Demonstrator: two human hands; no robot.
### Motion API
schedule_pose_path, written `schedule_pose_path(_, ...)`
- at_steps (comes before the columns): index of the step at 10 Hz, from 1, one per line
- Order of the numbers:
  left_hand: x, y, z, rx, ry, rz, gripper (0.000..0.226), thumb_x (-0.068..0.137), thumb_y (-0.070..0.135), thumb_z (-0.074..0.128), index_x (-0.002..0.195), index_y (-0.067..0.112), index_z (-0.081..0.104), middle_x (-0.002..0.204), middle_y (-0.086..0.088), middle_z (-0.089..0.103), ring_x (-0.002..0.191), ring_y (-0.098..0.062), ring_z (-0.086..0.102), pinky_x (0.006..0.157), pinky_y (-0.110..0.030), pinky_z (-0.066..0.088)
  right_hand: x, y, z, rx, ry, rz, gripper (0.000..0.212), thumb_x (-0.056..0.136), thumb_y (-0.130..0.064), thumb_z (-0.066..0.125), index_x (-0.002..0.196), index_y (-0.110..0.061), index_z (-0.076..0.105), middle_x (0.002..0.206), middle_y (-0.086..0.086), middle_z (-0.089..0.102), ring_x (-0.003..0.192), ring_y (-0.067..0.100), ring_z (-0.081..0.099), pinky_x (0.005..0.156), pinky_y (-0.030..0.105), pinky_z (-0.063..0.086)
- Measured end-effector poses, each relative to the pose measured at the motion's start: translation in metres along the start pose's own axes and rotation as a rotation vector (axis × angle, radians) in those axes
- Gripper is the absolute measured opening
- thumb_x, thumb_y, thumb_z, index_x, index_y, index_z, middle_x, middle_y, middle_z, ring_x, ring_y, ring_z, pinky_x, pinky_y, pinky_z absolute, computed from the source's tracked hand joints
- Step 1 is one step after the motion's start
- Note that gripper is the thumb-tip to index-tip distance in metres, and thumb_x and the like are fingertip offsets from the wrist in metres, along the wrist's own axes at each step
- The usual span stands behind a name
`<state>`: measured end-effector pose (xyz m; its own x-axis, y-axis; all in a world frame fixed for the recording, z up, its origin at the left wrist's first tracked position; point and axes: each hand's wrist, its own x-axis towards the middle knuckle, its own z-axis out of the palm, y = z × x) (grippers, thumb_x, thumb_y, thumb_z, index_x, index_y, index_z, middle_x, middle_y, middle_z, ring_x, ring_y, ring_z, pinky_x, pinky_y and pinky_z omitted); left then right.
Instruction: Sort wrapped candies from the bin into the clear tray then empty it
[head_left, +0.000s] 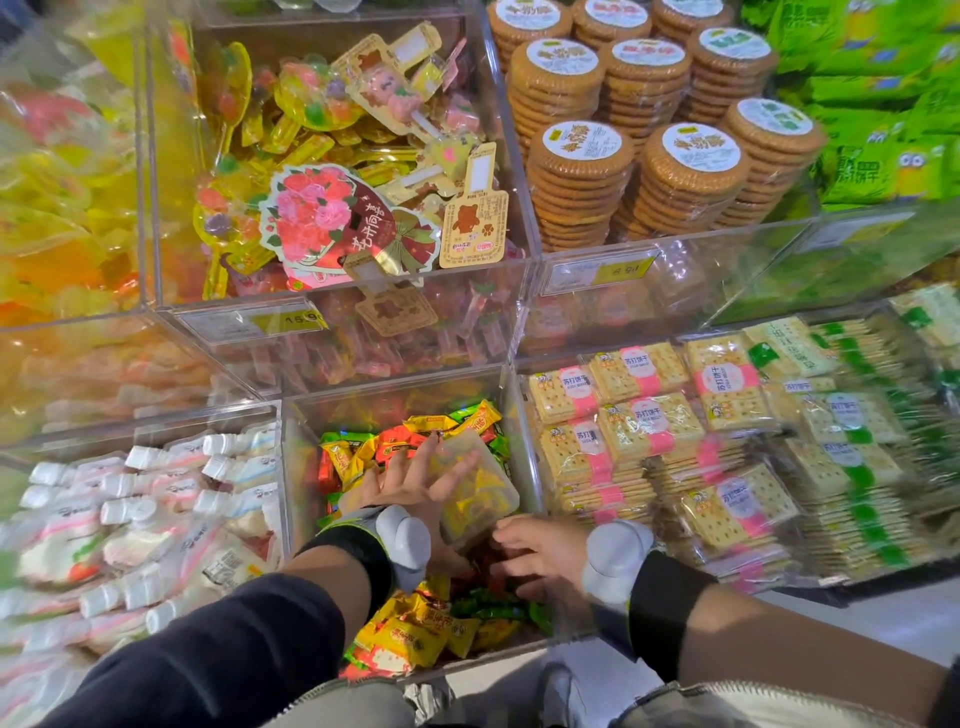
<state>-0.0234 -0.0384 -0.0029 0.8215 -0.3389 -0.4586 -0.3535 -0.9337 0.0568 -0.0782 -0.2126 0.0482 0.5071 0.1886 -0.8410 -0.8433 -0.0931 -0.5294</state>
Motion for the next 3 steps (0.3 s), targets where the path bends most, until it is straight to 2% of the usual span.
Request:
schedule_pose_path(1,0.0,-0.001,-0.007,0.003,-0.042,0.017,0.12,0.047,0.079,0.064,0.132,0.058,-0.018,0.153,0.008,-0.023,0.141,-0.039,-0.008,0.109,-0.063,0.007,-0.003,-0.002,0.001,-0.014,0.007,-0.009,0.045,0.094,-0.022,0.047,0.135,-0.009,0.037,0.144,0.007,0.04,0.122,0.022,0.052,0.065,0.021,0.046)
schedule_pose_path(3,-0.009,-0.002,-0.016,-0.043,-0.061,0.039,0.121,0.046,0.08,0.062,0.129,0.057,-0.022,0.153,0.01,-0.025,0.143,-0.034,-0.014,0.109,-0.064,0.001,-0.017,-0.01,0.004,0.003,0.035,-0.012,0.042,0.093,-0.021,0.049,0.133,-0.012,0.042,0.14,0.006,0.045,0.113,0.021,0.056,0.065,0.022,0.044)
